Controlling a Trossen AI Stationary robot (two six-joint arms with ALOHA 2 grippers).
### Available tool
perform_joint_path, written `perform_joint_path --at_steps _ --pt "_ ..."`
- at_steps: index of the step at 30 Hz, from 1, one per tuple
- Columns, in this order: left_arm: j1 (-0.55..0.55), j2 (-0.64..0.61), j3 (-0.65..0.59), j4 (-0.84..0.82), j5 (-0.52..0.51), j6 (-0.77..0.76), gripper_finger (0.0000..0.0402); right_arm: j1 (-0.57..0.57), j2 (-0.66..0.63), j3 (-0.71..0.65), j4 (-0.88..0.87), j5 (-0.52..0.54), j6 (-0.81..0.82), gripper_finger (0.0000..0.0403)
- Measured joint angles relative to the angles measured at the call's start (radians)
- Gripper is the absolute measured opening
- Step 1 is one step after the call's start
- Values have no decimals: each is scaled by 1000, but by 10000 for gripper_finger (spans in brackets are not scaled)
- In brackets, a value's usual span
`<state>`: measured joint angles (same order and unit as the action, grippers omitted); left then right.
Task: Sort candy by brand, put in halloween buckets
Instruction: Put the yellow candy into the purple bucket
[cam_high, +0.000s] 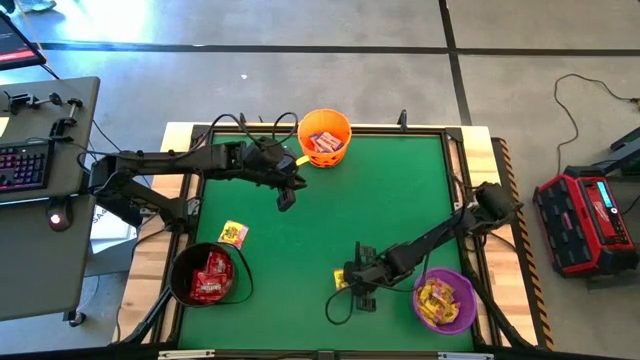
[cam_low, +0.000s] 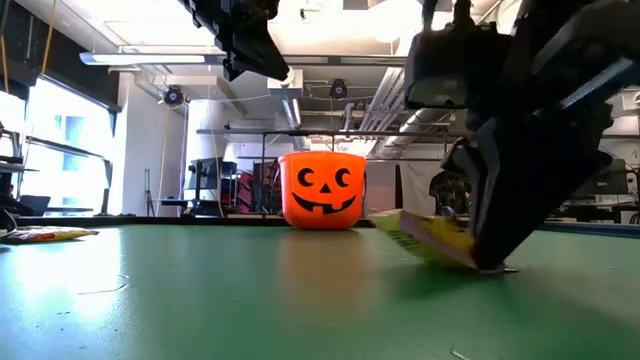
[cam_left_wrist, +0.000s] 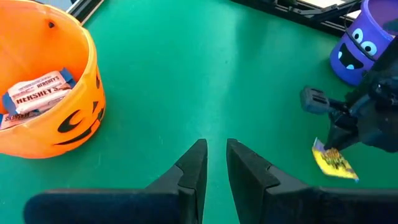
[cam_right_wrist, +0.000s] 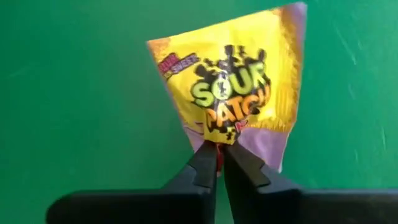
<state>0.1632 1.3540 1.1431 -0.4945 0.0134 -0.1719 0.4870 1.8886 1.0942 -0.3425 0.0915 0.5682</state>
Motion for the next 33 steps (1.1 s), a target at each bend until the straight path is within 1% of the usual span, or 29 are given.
perform_joint_path --at_steps 1,3,5,8,10,12,16,21,23,25,28,30,33 --pt "0 0 0 0 0 0 51 -3 -10 -2 -11 -13 28 10" --pt "0 0 0 1 -1 0 51 -10 -38 -3 -25 -37 95 17" --pt "0 0 0 1 -1 1 51 -12 -80 -3 -32 -40 155 16" --pt "0 0 0 -4 5 16 51 -8 -152 -3 -59 -3 236 3" --pt "0 0 0 -8 12 27 51 0 -208 -3 -100 30 304 5" --pt "0 0 0 -9 20 40 51 10 -272 -2 -156 39 370 3" --pt "-1 0 0 -9 27 45 51 40 -380 53 -402 44 490 1" --pt "0 0 0 -9 29 61 51 96 -460 191 -804 57 622 1" --pt "0 0 0 -9 30 61 51 125 -480 236 -921 65 679 1" --pt "0 0 0 -9 30 68 51 162 -499 267 -998 60 744 0" --pt "0 0 0 -11 30 107 51 233 -522 272 -1020 30 835 0" --pt "1 0 0 -28 26 130 51 288 -536 249 -1014 14 891 0" --pt "14 0 0 -70 10 120 51 371 -551 200 -1011 -9 951 0"
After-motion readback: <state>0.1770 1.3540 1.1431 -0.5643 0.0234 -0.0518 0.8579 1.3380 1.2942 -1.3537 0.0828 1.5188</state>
